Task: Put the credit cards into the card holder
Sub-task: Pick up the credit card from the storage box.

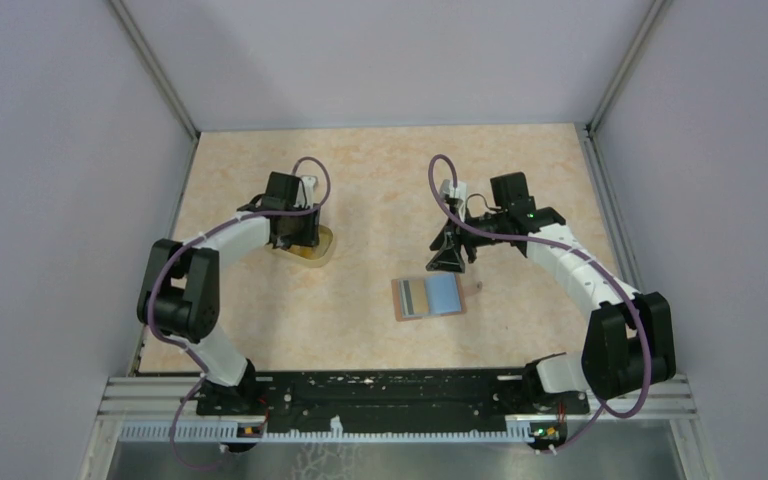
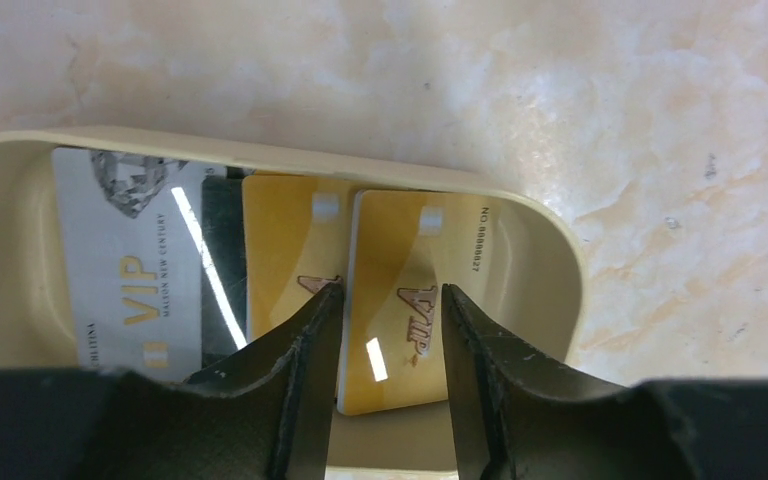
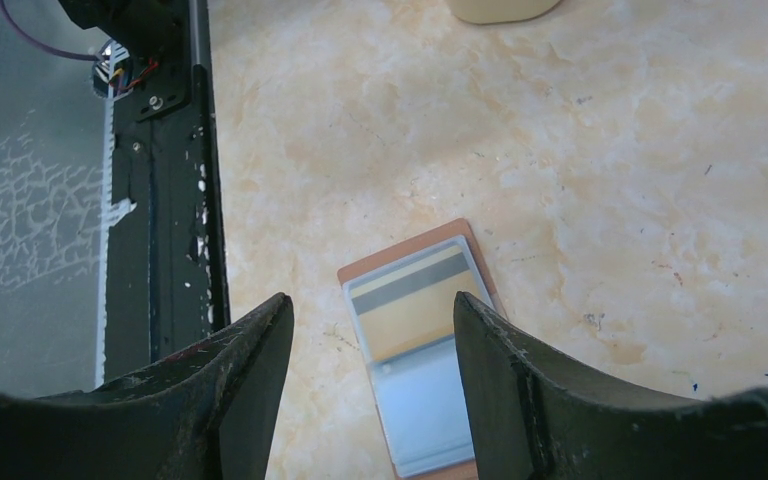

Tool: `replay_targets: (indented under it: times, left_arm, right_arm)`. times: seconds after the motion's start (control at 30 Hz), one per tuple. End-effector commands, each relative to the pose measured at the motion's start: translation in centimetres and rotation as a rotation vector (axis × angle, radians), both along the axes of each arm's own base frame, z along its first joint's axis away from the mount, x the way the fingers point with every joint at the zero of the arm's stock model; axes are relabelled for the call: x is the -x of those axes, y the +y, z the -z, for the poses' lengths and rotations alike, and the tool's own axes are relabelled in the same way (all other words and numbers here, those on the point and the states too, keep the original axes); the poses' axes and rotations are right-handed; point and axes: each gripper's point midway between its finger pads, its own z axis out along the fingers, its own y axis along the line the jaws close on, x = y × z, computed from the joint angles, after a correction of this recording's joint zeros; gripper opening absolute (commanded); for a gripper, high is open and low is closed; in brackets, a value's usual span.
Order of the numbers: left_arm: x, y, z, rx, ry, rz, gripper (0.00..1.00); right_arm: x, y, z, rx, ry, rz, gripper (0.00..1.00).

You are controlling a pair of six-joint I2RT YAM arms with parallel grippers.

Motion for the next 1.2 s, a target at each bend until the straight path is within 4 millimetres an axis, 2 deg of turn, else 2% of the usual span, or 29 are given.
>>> replay_targets:
  times: [0.0, 0.13, 0.3, 0.43, 0.6, 0.8, 0.97, 1.17]
  left_arm:
    - [0.1, -1.8, -0.4, 0.088, 0.030, 0.064, 0.45]
    - [0.2, -2.5, -0.9, 0.124, 0.036, 0.074, 0.41]
    - [0.4, -3.7, -2.9, 0.196, -0.005, 0.107, 0.38]
    - [0.8, -4.8, -3.8, 0.260, -0.013, 0.145, 0.33]
    - [1.2, -5.2, -3.7, 0.285, 0.001, 0.156, 0.27]
    - [1.6, -6.0, -3.0, 0.320, 0.038, 0.180, 0.26]
    - [1.7, -6.2, -2.6, 0.328, 0.058, 0.184, 0.37]
    - [1.5, -6.3, -1.7, 0.325, 0.102, 0.185, 0.36]
  right_arm:
    - [-0.6, 0.1, -1.2, -0.015, -0.064, -0.011, 0.60]
    - [-0.6, 0.1, -1.3, -0.015, -0.069, -0.010, 0.60]
    - [-0.6, 0.1, -1.5, -0.015, -0.071, -0.009, 0.60]
    - [-0.6, 0.1, -1.6, -0.016, -0.077, -0.009, 0.60]
    - [-0.6, 0.1, -1.8, -0.019, -0.082, -0.009, 0.60]
    - [-0.6, 0.1, -1.9, -0.021, -0.083, -0.010, 0.60]
    - [-0.5, 0.1, -1.9, -0.022, -0.082, -0.010, 0.60]
    - [-0.5, 0.1, -2.0, -0.025, -0.083, -0.011, 0.60]
